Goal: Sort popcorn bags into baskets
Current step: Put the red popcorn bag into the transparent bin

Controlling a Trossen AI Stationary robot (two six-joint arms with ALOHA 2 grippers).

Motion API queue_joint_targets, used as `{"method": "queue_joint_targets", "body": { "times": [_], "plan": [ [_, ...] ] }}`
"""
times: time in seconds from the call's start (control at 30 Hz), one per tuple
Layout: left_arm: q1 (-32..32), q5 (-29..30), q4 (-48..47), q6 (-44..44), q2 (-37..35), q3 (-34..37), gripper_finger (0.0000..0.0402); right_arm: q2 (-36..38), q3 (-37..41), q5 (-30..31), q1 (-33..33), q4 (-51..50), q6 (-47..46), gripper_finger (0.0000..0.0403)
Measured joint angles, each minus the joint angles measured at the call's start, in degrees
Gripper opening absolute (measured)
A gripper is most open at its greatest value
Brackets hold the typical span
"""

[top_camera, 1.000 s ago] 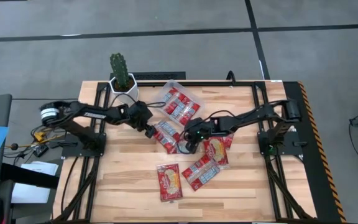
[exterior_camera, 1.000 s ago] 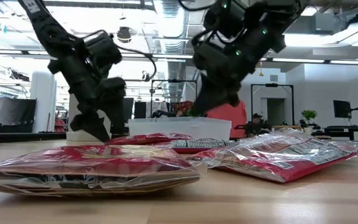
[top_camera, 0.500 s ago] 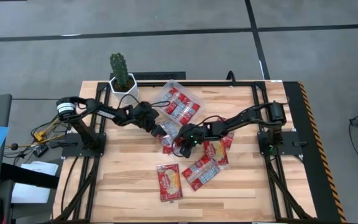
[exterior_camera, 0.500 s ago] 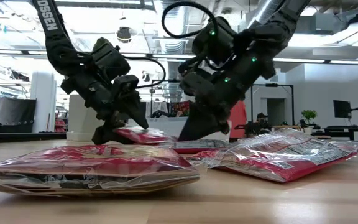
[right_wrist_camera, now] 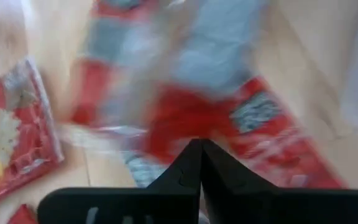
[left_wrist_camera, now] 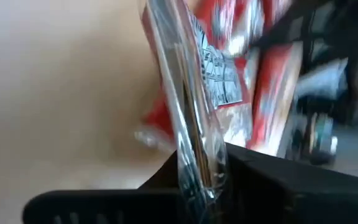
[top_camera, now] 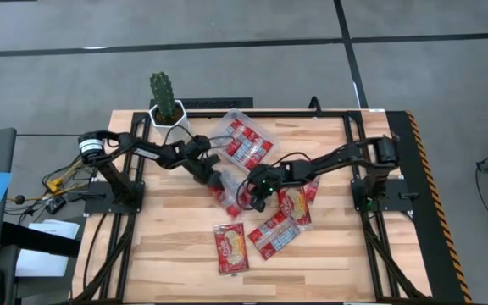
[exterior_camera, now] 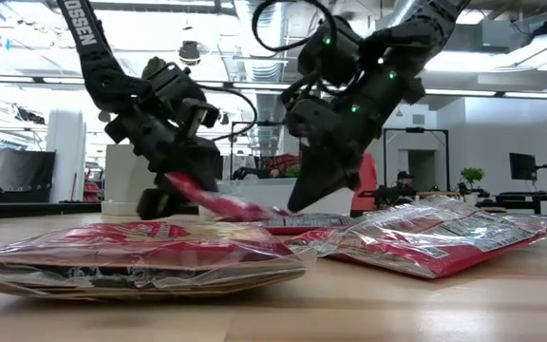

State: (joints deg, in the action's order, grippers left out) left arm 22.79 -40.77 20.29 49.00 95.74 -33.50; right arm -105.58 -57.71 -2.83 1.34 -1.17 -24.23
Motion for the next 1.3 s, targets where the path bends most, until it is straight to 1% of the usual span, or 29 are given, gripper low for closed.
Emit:
{"method": "queue_joint_targets", "body": {
  "times": [0.1,0.23,0.33,0.4,0.47,0.53,0.6,0.67,0.73,0.8,0.87,0.93,0.97,1.03,1.17,1.3],
  "plan": [
    [-0.1,-2.3,-2.6,1.8,-2.5,-1.7,0.0021,3.1,-0.1,0.0,0.0,-2.1,1.5,0.0027],
    [0.0,0.1,-10.3,0.7,-7.8,-3.3,0.002,7.7,-0.1,0.1,0.1,-5.0,3.1,0.0019],
    [-0.1,1.1,-14.9,-0.8,-13.1,-4.5,0.001,11.8,-0.1,2.1,0.4,-6.9,3.8,0.0018],
    [0.0,3.8,-17.3,-2.9,-17.0,-5.7,0.001,14.4,-0.1,4.1,0.7,-8.7,4.4,0.0023],
    [-0.4,8.3,-20.6,-6.5,-20.3,-7.7,0.0013,16.8,-0.1,5.9,0.7,-9.3,5.1,0.0028],
    [-0.9,13.7,-24.3,-12.6,-23.1,-10.5,0.0013,18.8,-0.1,8.4,0.7,-10.1,6.1,0.0031],
    [-1.6,20.3,-27.7,-20.7,-25.1,-14.3,0.001,20.6,-0.1,10.5,0.7,-11.0,7.2,0.0031],
    [-2.6,26.4,-31.1,-30.5,-25.7,-18.4,0.0009,22.0,-0.1,11.6,0.8,-11.4,8.2,0.0028],
    [-3.8,34.1,-34.2,-41.1,-25.5,-22.7,0.0011,23.6,-0.1,13.5,1.0,-12.9,9.3,0.0022],
    [-4.9,42.6,-34.7,-52.3,-25.3,-26.2,0.0017,25.0,-0.2,15.4,1.0,-13.5,10.0,0.0017],
    [-5.7,50.6,-33.1,-64.0,-24.4,-27.8,0.002,26.3,-0.2,17.8,1.0,-15.0,10.7,0.0015],
    [-5.6,56.1,-32.2,-73.1,-23.2,-28.4,0.0018,27.7,-0.1,19.7,1.0,-16.5,10.8,0.0016],
    [-5.3,57.4,-32.5,-76.8,-22.4,-28.6,0.0015,28.1,-0.1,20.6,1.0,-16.8,10.8,0.0018],
    [-4.6,57.6,-32.5,-83.0,-21.0,-28.8,0.0009,28.9,-0.2,21.3,1.1,-17.7,10.8,0.0025],
    [-4.4,58.1,-33.3,-94.1,-16.6,-28.9,0.0013,29.4,-0.2,22.1,1.1,-19.3,10.1,0.0032],
    [-4.3,59.3,-27.3,-102.9,-12.0,-28.9,0.0015,29.0,-0.2,22.6,1.1,-20.9,9.7,0.0024]
  ]
}}
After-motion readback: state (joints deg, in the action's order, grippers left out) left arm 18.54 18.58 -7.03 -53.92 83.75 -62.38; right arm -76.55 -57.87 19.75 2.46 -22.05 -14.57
